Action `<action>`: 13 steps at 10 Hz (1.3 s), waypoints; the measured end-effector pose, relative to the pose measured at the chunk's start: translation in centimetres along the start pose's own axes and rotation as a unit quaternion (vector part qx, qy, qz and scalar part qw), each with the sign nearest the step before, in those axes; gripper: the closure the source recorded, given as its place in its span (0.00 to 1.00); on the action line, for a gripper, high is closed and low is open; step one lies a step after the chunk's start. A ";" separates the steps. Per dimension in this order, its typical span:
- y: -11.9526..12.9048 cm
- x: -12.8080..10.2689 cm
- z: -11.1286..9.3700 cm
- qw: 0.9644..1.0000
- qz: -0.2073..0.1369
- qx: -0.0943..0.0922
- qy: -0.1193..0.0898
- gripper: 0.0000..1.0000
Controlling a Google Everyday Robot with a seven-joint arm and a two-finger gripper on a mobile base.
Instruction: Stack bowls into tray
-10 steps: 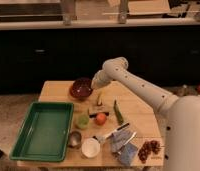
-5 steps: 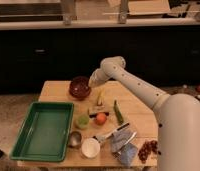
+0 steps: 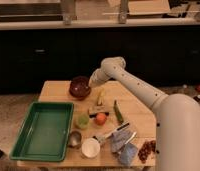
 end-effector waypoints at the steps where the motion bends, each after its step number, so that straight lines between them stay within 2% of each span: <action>1: 0.1 0.0 0.0 1.000 0.001 0.002 0.000 0.60; 5: 0.1 0.0 0.2 1.000 0.000 0.011 -0.002 0.22; 13: 0.0 -0.2 0.3 1.000 -0.006 0.018 -0.012 0.20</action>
